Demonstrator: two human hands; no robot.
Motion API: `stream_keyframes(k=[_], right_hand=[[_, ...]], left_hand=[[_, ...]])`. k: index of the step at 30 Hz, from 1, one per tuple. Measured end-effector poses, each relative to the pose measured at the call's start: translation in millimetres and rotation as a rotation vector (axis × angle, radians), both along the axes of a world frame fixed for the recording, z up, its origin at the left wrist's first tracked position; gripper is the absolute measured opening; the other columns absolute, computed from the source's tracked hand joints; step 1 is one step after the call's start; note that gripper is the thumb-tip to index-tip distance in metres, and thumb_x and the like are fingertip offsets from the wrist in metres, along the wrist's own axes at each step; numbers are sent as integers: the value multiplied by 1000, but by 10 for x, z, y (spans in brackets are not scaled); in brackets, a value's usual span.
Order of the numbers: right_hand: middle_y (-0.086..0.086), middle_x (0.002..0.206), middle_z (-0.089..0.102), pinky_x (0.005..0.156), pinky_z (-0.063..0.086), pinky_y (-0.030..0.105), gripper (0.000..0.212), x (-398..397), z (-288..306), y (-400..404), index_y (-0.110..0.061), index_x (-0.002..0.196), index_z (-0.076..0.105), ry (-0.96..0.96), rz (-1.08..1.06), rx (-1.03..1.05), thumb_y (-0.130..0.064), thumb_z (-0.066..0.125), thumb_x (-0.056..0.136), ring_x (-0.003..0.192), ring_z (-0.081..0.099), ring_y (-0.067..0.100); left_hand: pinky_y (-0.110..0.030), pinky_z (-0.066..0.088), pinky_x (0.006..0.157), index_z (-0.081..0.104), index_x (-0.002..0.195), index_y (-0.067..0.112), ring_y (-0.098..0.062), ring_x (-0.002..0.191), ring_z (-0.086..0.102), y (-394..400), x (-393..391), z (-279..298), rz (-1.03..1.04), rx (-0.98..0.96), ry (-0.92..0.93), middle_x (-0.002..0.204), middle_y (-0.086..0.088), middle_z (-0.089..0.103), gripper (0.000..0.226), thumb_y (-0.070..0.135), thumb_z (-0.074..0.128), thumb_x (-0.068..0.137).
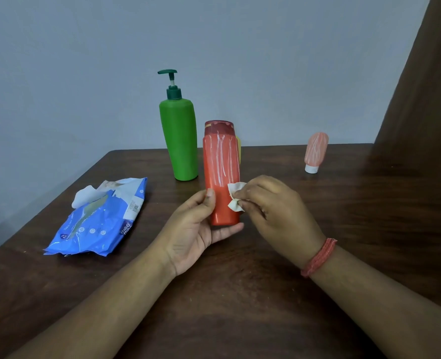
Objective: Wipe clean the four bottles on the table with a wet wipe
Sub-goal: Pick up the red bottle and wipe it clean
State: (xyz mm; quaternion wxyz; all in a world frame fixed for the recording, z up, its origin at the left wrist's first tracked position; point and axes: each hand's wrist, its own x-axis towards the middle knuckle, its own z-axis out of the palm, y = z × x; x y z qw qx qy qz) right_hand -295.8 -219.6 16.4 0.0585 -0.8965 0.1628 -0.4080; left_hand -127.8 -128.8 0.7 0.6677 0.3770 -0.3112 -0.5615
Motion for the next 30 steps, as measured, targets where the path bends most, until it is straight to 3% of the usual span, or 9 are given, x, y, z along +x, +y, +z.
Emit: stream_keyframes(k=[3,6,12,18,22,27,30], right_hand=[[-2,106,65,88,48,20,17,-14,-11,-11,-15,109,71,45,38,-6,-13,67,92,102,58,8],[-2,105,66,86,50,21,17,-24,-3,-29,-15,108,72,53,11,-11,-14,69,92,100,60,10],[-1,104,66,83,48,22,14,-33,-4,-18,-14,105,71,119,73,-1,-16,70,91,99,60,11],[1,105,66,85,54,27,18,-43,15,-48,-9,107,72,-64,5,93,-17,69,91,99,62,12],[2,105,67,85,52,25,19,-79,27,-84,-10,107,72,51,46,48,-19,71,90,98,63,12],[2,104,67,83,50,22,19,-113,58,-135,-10,106,71,12,5,39,-21,69,91,95,61,9],[1,101,67,82,53,28,13,-153,98,-201,-11,101,72,48,-13,-69,-19,68,91,94,62,13]], left_hand=[[-43,60,83,57,136,9,-35,119,67,13,10,0,-32,-8,-3,133,-18,66,45,11,63,92],[-44,61,81,59,133,9,-35,116,68,10,7,4,-16,-2,-25,130,-17,68,50,3,68,85],[-42,62,73,52,128,2,-34,105,73,-6,4,18,159,-23,-89,119,-14,73,57,9,76,77],[-40,62,74,53,124,4,-35,108,72,-4,-28,-30,89,-47,-103,118,-11,73,50,9,75,79],[-42,62,77,55,124,4,-36,110,71,-2,-3,-63,53,-54,-95,121,-16,71,52,2,76,76],[-44,61,80,56,127,10,-36,114,69,-20,15,-85,10,-56,-175,124,-14,70,63,8,84,70],[-45,61,81,57,126,12,-35,115,69,-16,18,-96,1,-37,-240,127,-14,67,65,11,87,68]])
